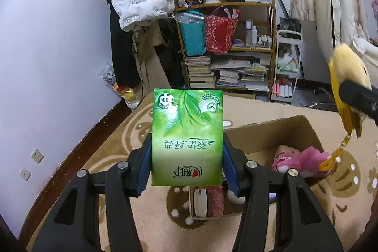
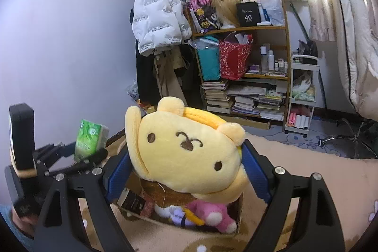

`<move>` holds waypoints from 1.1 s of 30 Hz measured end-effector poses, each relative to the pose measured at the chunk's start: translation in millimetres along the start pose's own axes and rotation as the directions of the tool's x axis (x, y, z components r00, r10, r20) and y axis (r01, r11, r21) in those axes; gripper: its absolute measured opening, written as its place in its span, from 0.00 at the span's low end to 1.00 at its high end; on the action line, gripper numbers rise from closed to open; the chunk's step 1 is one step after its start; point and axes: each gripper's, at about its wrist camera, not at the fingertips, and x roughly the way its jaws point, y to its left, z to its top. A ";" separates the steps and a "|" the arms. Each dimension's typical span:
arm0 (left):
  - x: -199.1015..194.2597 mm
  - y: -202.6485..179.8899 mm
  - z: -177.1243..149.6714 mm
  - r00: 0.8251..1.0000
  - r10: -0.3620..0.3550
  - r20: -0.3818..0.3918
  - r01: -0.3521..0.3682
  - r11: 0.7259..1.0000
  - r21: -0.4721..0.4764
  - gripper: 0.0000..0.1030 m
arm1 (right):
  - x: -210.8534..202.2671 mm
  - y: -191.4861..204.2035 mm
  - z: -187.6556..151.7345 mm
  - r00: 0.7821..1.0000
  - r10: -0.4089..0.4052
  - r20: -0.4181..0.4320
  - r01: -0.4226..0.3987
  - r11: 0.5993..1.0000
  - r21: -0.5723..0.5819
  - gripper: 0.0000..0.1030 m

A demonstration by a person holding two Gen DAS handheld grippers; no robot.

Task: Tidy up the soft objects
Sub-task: 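Drop the green pack into the box with the left tool while the right tool drops the dog in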

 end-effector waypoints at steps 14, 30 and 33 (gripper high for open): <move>40.5 -9.2 -22.3 0.999 0.003 -0.035 -0.003 1.000 0.005 0.51 | 69.1 1.5 -34.8 0.973 0.038 -0.227 -0.036 0.999 0.010 0.89; 33.1 5.2 -33.1 0.995 0.053 -0.079 -0.055 0.998 -0.021 0.97 | 65.3 -3.0 -41.1 0.962 0.054 -0.267 -0.040 0.998 0.056 1.00; 21.8 12.0 -32.6 0.995 0.070 -0.066 -0.073 0.996 -0.042 0.99 | 60.1 -4.0 -39.8 0.963 0.048 -0.264 -0.033 0.998 0.062 1.00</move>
